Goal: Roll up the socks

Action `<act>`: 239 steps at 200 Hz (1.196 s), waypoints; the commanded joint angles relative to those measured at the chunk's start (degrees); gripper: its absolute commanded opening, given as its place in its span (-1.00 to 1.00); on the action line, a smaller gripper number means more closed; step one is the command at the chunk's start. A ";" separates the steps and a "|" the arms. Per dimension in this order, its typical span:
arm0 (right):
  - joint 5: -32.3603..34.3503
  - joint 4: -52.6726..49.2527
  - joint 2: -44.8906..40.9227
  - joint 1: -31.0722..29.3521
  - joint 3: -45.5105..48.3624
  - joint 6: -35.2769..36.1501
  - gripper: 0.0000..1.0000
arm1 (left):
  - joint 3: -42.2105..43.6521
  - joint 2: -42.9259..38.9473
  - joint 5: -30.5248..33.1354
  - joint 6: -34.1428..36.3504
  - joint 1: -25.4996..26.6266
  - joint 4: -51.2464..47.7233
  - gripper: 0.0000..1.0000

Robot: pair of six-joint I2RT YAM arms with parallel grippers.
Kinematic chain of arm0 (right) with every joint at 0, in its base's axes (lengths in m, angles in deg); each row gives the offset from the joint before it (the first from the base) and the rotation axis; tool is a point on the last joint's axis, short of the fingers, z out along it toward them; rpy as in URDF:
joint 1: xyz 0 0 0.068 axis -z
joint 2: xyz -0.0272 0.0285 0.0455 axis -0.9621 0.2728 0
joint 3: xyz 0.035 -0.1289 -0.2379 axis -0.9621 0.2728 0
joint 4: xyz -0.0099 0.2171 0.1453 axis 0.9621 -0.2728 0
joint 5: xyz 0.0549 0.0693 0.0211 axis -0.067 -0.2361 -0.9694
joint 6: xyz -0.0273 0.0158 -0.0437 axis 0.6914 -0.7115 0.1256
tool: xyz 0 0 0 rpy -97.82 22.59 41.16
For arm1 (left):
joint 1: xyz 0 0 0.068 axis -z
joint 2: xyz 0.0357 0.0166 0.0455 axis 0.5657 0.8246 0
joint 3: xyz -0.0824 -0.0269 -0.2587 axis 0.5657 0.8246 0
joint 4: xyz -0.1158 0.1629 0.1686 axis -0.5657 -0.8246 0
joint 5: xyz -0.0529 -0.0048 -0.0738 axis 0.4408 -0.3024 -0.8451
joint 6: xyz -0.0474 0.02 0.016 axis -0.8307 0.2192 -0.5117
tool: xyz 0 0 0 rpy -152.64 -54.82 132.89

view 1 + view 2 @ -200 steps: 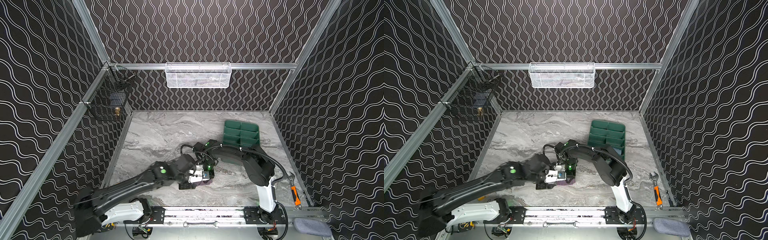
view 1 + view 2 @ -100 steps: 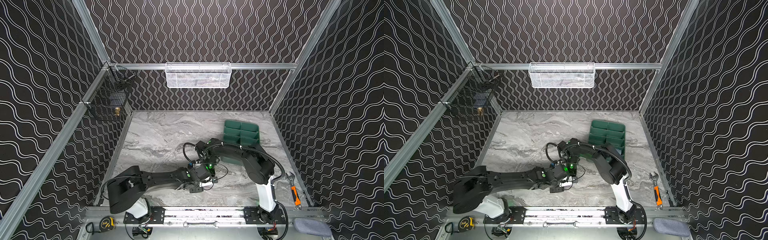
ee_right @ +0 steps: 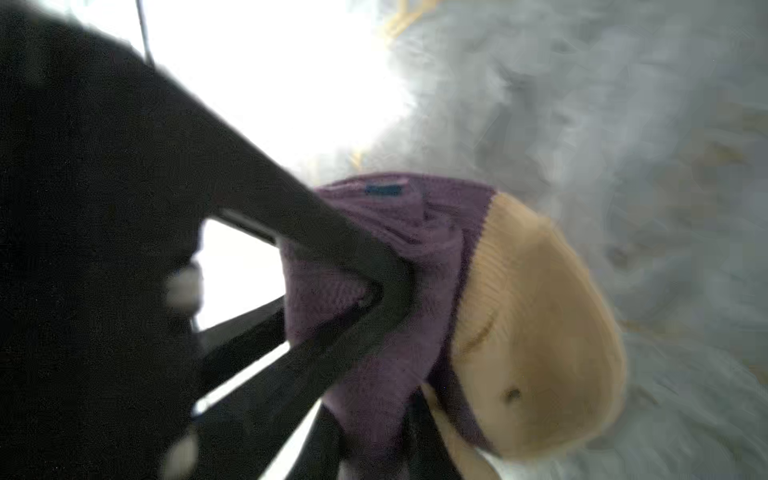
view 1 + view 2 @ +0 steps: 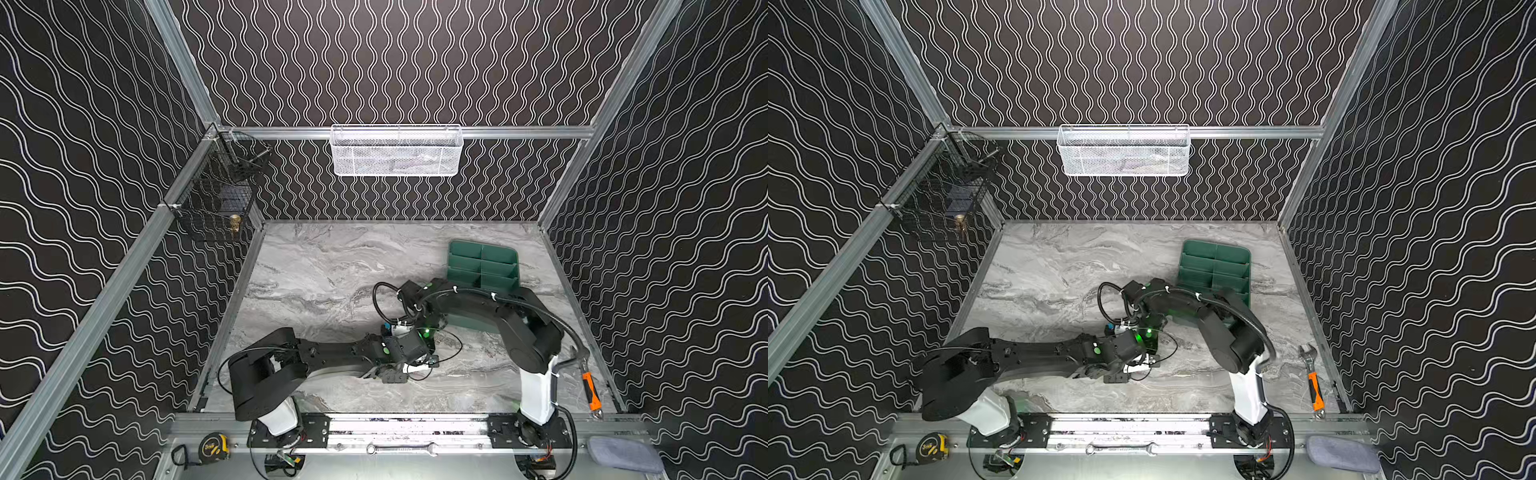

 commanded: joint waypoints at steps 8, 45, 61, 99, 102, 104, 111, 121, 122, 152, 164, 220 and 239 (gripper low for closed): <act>3.30 15.59 -10.41 1.76 7.28 -2.07 -0.21 | 0.54 2.61 -8.06 -3.56 -0.29 -2.13 -1.00; 4.02 22.98 -27.48 7.64 16.16 -4.51 0.06 | 0.07 3.22 -9.03 -2.23 -0.37 -4.14 -1.00; 10.05 29.99 -35.57 10.41 21.53 -7.15 0.11 | -1.56 3.71 -11.49 -0.35 -0.67 -7.26 -1.00; 33.73 47.76 -52.30 13.84 29.08 -14.65 0.19 | -10.27 9.54 -30.08 2.53 -9.06 -22.43 -1.00; 34.52 48.35 -53.53 13.90 29.53 -15.22 0.19 | -10.79 10.15 -31.55 2.65 -9.82 -23.38 -1.00; 34.87 48.62 -54.36 13.96 29.78 -15.38 0.19 | -11.07 10.50 -32.33 2.75 -10.31 -24.05 -1.00; 35.15 49.52 -57.10 13.88 30.87 -16.04 0.21 | -12.27 11.94 -33.92 2.90 -11.70 -25.55 -1.00; 32.73 49.13 -60.71 13.92 32.11 -15.66 0.23 | -13.77 13.57 -36.30 3.08 -13.37 -27.11 -1.00; 32.48 48.92 -60.91 13.92 32.16 -15.42 0.23 | -13.96 13.68 -36.64 3.20 -13.55 -27.34 -1.00; 16.18 37.59 -69.45 13.39 33.82 -9.45 0.19 | -20.14 21.94 -43.14 4.02 -19.60 -34.10 -1.00; 12.83 34.99 -71.83 12.24 36.21 -5.03 0.17 | -21.60 24.63 -44.21 4.71 -20.70 -35.47 -1.00; 24.44 32.78 -65.85 -9.73 46.61 9.39 0.14 | -25.04 30.07 -35.89 2.79 -22.78 -35.75 -1.00; 26.90 35.07 -59.31 -15.61 47.38 8.74 0.13 | -25.25 29.84 -32.17 1.25 -22.76 -34.06 -1.00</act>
